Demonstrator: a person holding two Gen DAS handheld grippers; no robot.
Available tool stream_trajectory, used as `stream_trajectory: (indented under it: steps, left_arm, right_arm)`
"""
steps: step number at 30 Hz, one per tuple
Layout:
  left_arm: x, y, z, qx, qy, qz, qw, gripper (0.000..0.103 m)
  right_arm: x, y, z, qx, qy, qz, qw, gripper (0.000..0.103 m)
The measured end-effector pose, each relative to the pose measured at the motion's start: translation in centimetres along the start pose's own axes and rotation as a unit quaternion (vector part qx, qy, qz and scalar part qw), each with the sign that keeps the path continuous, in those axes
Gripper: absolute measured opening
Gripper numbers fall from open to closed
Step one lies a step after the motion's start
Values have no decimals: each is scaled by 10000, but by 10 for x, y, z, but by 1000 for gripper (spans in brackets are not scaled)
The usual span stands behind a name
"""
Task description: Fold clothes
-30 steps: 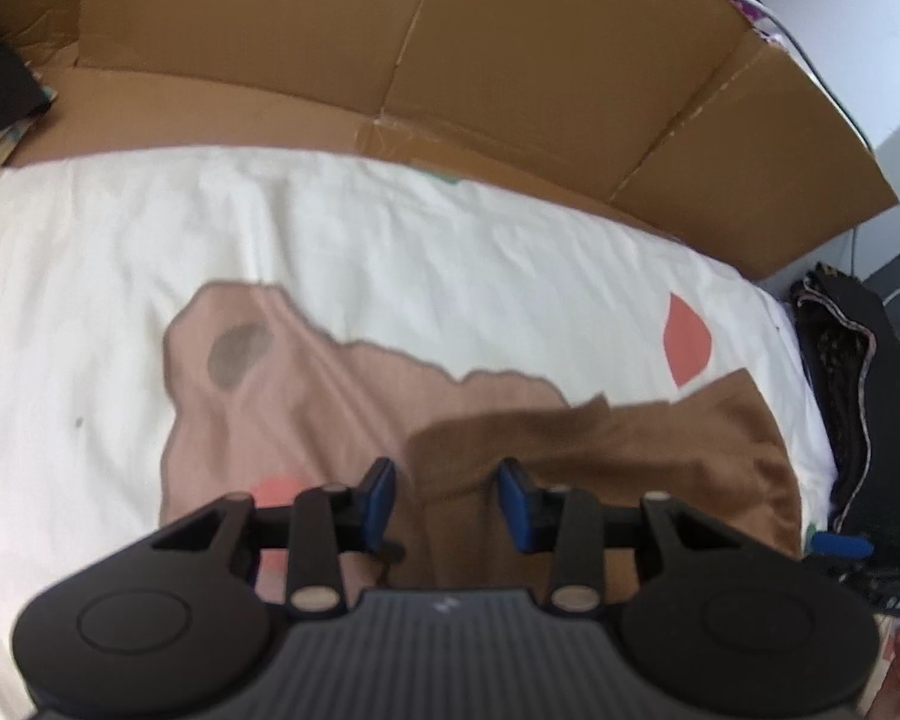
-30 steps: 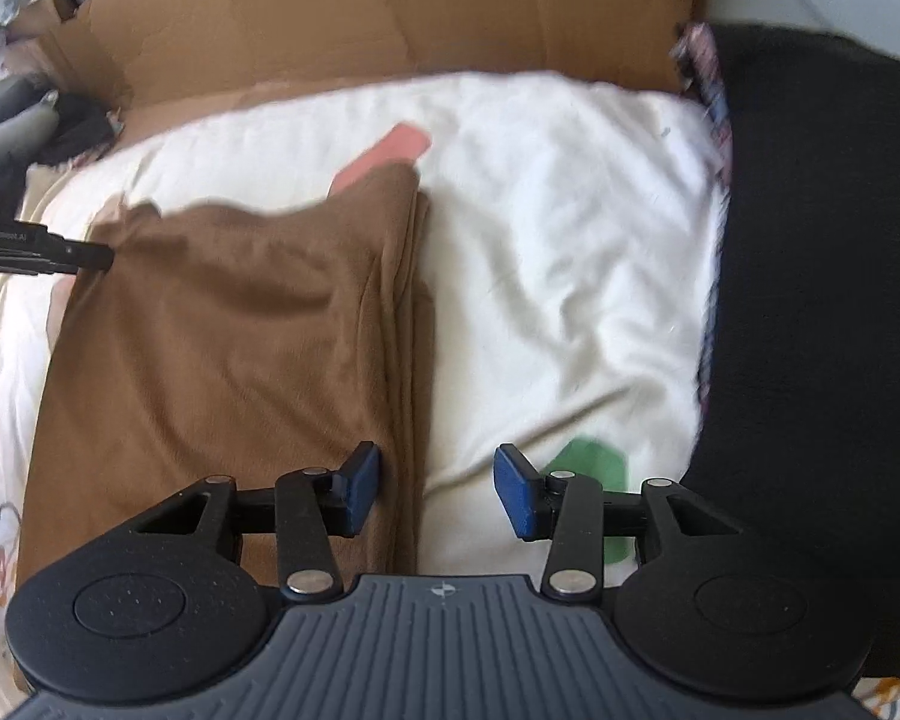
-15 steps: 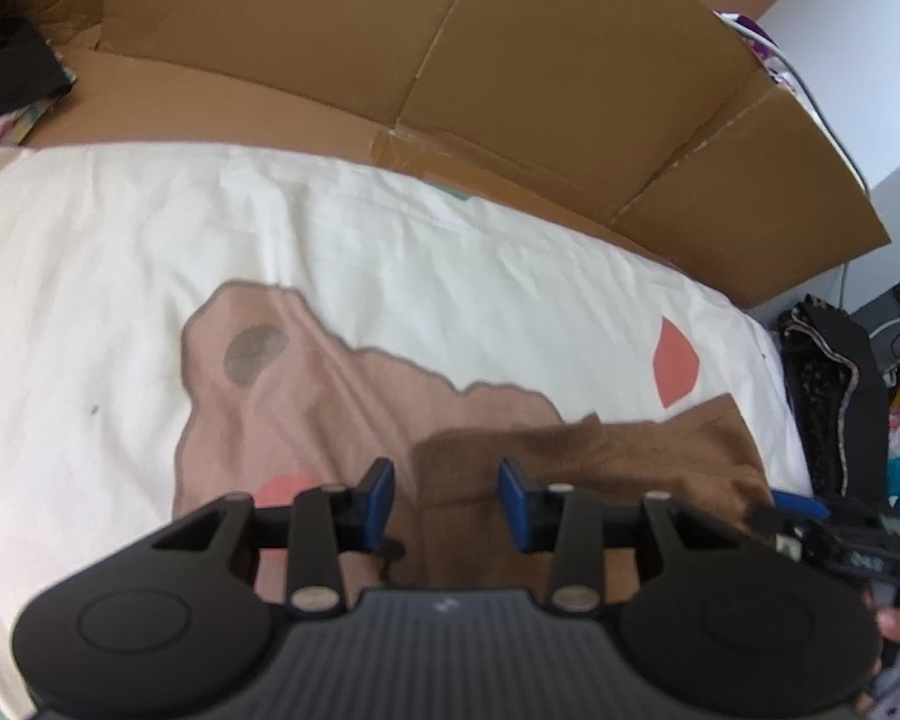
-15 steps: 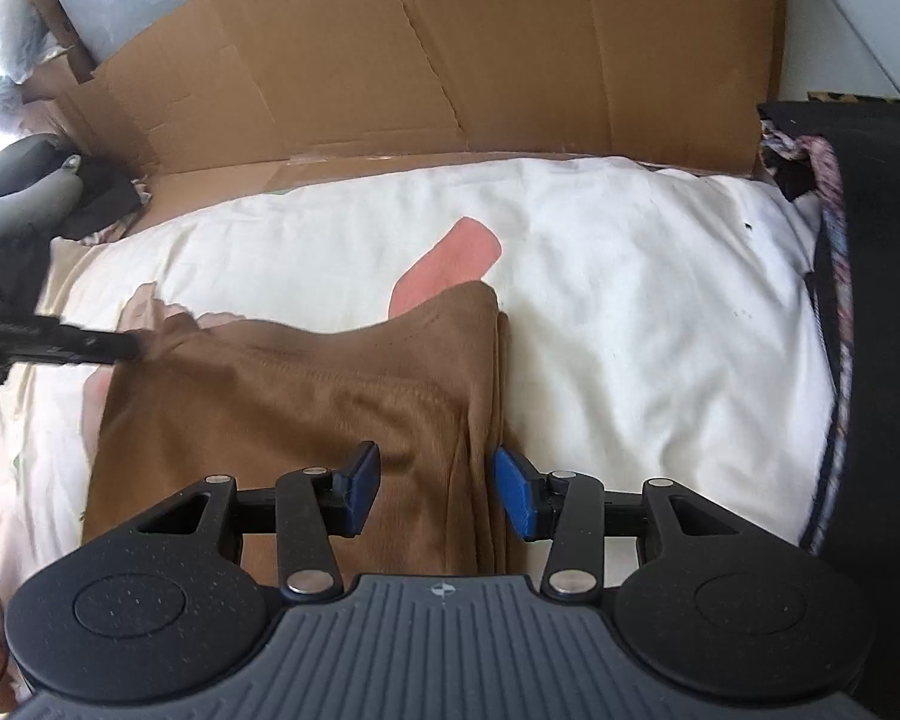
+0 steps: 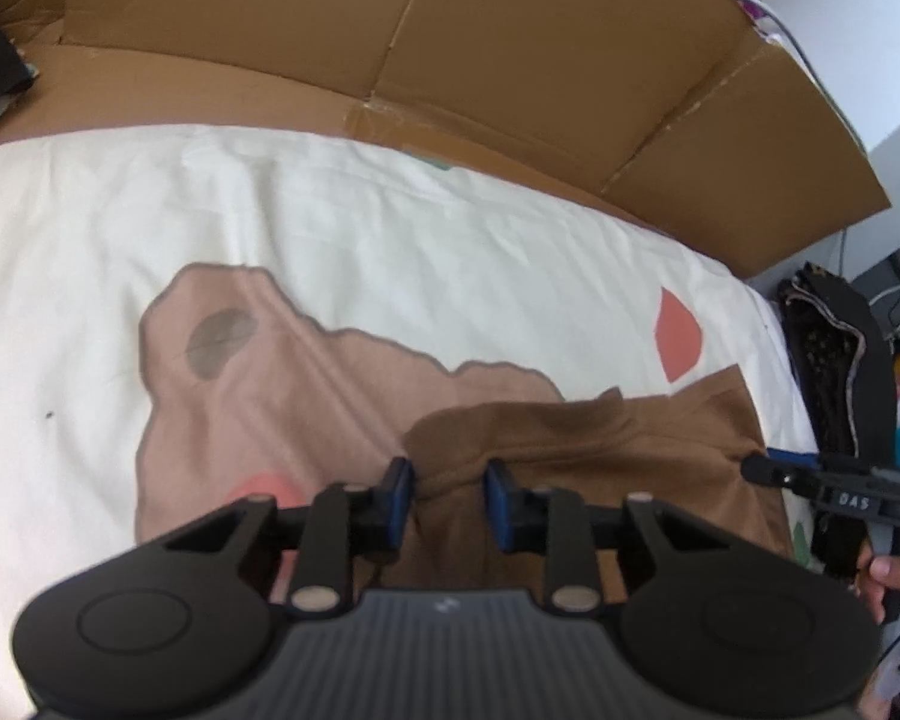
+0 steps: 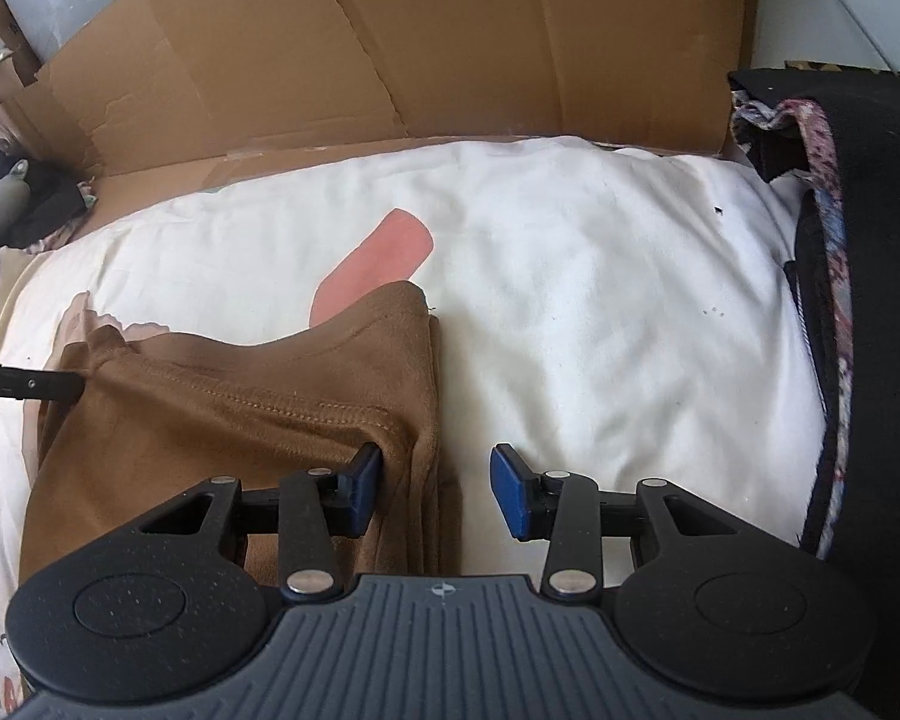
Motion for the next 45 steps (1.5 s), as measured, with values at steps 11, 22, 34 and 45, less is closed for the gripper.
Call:
stream_trajectory:
  steps: [11, 22, 34, 45]
  left_arm:
    - [-1, 5, 19, 154, -13, -41, 9999, 31]
    - [6, -36, 44, -358, -301, 355, 9983, 37]
    - [23, -92, 48, -1066, -318, 52, 9938, 37]
    - [34, -140, 60, -1843, -548, -76, 9813, 37]
  right_arm:
    - [1, 5, 11, 23, 108, 5, 9999, 46]
    - [2, -46, 64, -535, 584, -128, 9968, 47]
    - [4, -117, 87, -1306, 683, -29, 9891, 47]
    - [4, -122, 114, -1448, 713, -8, 9869, 47]
Point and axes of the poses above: each gripper's, at about its wrist camera, not at the fingertips, and z roughly against the way its jaws point, x to its right, y to its top, the point moved 10 cm from there along -z, roughly the way its jaws point, and after that the axes turned 4 degrees about x, right-handed, at the moved point
